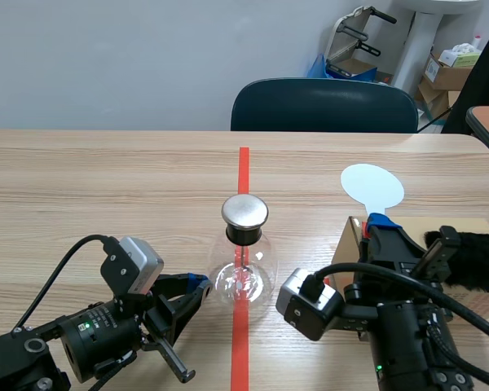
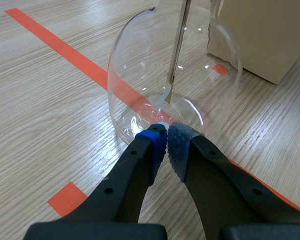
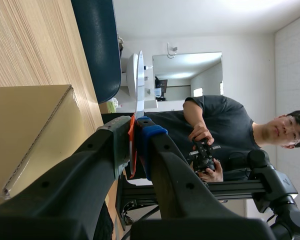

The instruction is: Do the electroscope experiment

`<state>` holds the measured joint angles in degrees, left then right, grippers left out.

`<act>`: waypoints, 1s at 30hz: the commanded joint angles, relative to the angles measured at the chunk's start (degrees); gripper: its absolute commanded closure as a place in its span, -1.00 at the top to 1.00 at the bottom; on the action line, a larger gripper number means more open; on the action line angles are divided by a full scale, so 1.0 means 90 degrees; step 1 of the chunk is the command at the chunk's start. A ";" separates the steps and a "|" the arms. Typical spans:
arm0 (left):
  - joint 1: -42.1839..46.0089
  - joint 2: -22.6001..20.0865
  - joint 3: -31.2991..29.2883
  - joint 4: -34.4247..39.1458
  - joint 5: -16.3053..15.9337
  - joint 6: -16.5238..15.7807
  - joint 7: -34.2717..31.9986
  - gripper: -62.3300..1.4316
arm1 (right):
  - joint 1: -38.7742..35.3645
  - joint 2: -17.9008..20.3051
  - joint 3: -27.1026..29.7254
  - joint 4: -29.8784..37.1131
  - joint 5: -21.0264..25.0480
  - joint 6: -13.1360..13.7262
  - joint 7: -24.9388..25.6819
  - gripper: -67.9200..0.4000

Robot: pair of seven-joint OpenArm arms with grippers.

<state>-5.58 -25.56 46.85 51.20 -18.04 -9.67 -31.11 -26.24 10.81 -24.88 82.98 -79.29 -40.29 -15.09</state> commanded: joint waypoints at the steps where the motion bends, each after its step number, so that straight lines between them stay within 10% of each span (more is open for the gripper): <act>1: -0.0015 0.0087 -0.0029 0.0114 -0.0036 -0.0058 -0.0109 -0.77 | 0.0073 0.0015 0.0019 0.0160 -0.0002 -0.0090 0.0007 -0.93; 30: -0.0015 0.0087 -0.0029 0.0114 -0.0036 -0.0058 -0.0112 -0.77 | 0.0075 0.0015 0.0019 0.0160 -0.0002 -0.0092 0.3495 -0.93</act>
<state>-5.58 -25.56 46.85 51.20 -18.04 -9.67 -31.11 -26.24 10.81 -24.88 82.98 -79.53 -40.29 16.49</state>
